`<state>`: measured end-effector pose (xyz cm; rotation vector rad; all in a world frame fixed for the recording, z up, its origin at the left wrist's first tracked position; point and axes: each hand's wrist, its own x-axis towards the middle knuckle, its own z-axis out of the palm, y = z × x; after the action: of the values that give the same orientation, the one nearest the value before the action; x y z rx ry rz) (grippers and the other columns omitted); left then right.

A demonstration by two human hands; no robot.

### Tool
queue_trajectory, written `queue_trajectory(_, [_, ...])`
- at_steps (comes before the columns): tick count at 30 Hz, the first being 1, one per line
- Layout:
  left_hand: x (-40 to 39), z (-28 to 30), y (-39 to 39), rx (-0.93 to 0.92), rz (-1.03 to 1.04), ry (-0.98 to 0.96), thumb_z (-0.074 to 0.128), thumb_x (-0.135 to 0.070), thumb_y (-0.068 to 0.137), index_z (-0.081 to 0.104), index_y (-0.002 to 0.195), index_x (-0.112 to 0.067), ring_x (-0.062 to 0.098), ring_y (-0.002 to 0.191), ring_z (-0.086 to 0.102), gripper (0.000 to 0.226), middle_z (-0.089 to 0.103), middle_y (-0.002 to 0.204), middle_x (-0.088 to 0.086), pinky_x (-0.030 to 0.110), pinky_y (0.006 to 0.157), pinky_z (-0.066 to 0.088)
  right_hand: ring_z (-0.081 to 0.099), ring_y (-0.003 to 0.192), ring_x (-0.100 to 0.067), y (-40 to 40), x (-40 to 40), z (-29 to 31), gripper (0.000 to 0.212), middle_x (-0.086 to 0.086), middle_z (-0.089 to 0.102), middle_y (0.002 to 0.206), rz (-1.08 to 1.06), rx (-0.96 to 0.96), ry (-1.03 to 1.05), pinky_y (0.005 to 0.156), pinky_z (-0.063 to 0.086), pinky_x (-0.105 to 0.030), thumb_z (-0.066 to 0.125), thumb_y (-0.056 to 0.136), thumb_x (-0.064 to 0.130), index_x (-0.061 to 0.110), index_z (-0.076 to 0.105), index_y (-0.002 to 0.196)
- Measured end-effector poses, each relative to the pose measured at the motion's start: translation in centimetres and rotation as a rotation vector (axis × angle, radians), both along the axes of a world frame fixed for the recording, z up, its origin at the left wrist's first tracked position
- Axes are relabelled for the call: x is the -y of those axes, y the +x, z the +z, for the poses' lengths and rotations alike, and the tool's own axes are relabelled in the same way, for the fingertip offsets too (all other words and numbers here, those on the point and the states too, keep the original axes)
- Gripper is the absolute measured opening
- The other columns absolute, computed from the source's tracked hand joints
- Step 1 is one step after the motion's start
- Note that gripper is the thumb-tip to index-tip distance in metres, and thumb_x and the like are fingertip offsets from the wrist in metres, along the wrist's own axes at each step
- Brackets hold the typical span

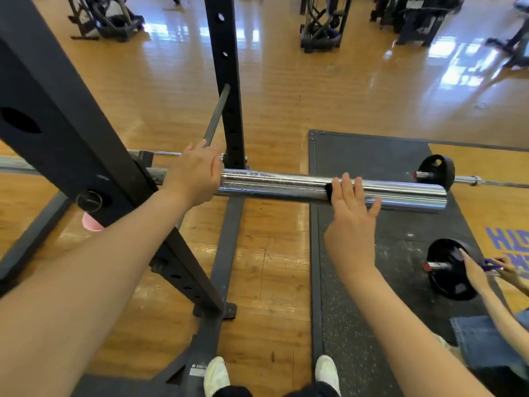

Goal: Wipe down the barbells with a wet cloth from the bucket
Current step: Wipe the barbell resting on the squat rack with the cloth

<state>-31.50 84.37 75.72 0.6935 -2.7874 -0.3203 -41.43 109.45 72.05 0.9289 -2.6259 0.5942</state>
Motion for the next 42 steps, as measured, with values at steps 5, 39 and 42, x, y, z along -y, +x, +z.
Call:
queue_trajectory(5, [0.2,-0.1,0.0,0.046,0.023,0.008,0.017,-0.031,0.089,0.055,0.120,-0.001,0.035,0.129,0.040,0.057,0.054,0.128,0.021,0.044,0.107,0.028,0.015,0.142,-0.037,0.1,1.1,0.2,0.074,-0.019,0.027,0.151,-0.098,0.000,-0.004,0.110,0.000,-0.054,0.047,0.072,-0.022,-0.001,0.033,0.142])
queue_trajectory(39, [-0.6,-1.4,0.9,-0.079,-0.050,-0.213,0.019,-0.030,0.095,0.051,0.130,0.005,0.038,0.128,0.045,0.059,0.054,0.132,0.022,0.047,0.112,0.023,0.022,0.138,-0.039,0.7,0.8,-1.4,0.075,-0.024,0.033,0.146,0.065,-0.061,-0.021,0.107,0.006,-0.058,0.049,0.068,-0.027,-0.007,0.036,0.139])
queue_trajectory(42, [-0.7,-1.3,0.9,-0.078,-0.055,-0.203,0.021,-0.029,0.095,0.054,0.127,0.006,0.038,0.124,0.049,0.058,0.057,0.128,0.022,0.049,0.110,0.027,0.019,0.139,-0.041,-0.8,-0.8,-0.9,0.074,-0.023,0.032,0.147,-0.020,-0.036,-0.030,0.107,0.004,-0.059,0.049,0.068,-0.027,-0.005,0.038,0.138])
